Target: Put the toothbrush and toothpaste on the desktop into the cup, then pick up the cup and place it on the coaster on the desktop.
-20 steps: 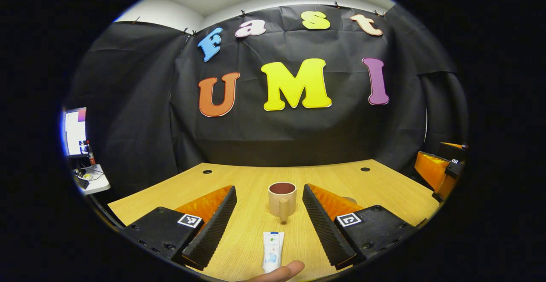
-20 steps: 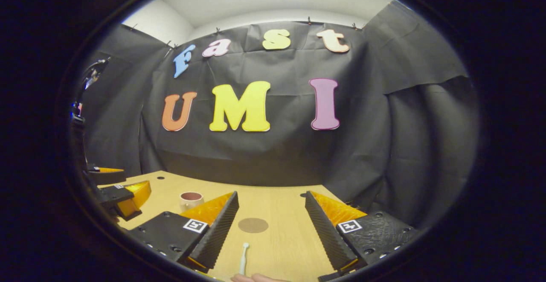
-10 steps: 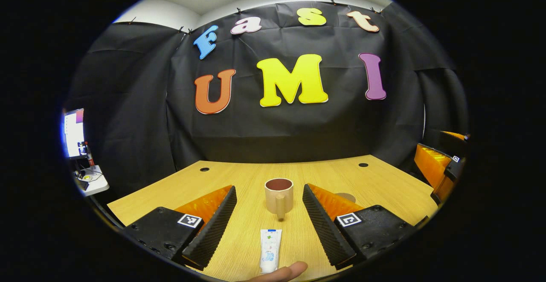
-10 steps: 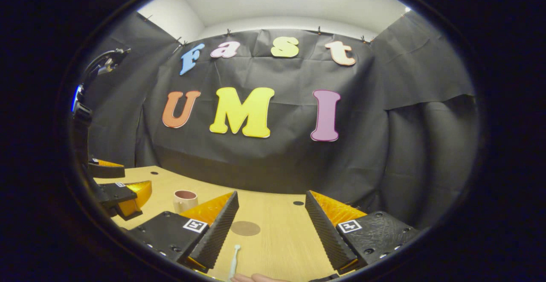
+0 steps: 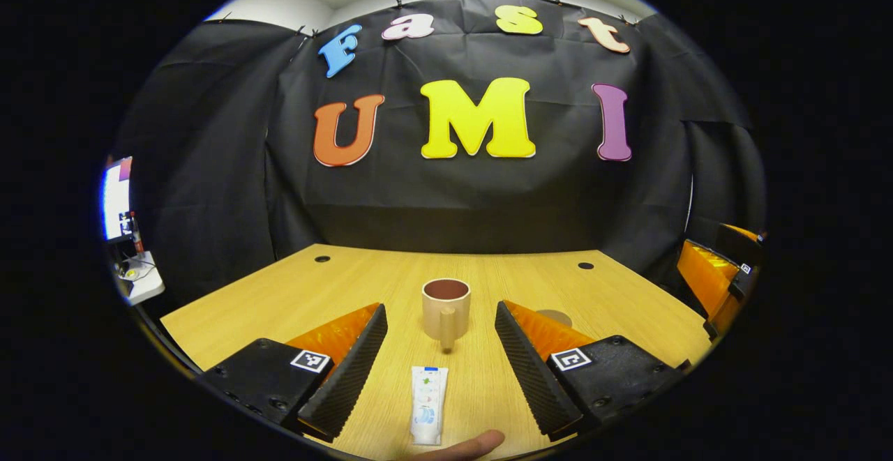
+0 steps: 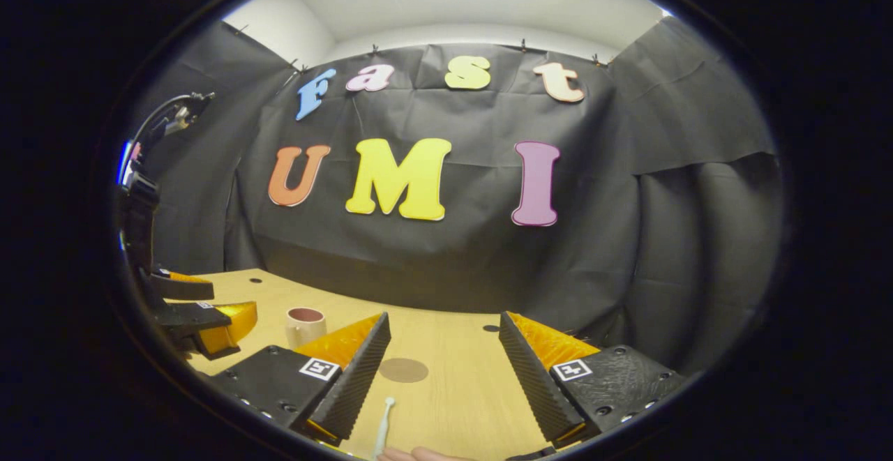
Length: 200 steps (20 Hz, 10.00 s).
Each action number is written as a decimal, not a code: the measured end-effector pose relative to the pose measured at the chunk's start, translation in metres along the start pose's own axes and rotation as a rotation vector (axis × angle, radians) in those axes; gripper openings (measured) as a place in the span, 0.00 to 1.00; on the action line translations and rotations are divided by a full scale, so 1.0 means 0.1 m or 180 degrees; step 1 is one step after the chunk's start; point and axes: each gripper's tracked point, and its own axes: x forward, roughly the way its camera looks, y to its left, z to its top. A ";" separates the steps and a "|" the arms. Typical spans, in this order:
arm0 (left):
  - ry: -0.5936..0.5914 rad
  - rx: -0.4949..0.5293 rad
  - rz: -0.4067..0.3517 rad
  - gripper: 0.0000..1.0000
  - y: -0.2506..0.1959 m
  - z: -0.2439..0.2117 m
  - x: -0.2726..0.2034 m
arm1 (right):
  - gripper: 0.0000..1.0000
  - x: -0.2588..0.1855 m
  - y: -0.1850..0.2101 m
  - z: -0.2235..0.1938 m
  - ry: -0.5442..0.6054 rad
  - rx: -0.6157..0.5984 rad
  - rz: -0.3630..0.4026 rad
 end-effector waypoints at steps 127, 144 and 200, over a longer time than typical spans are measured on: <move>-0.0452 -0.0299 -0.0251 0.45 0.06 0.34 1.80 | 0.00 -0.19 0.53 -0.43 0.0253 0.0259 0.0479; -0.0764 -0.0095 -0.0296 1.00 0.03 0.34 1.44 | 0.00 0.02 0.53 -0.63 0.0369 0.0244 0.0355; -0.0195 -0.0324 -0.0178 1.00 1.14 -0.53 0.29 | 0.72 2.07 2.72 0.13 0.0060 0.0468 0.0839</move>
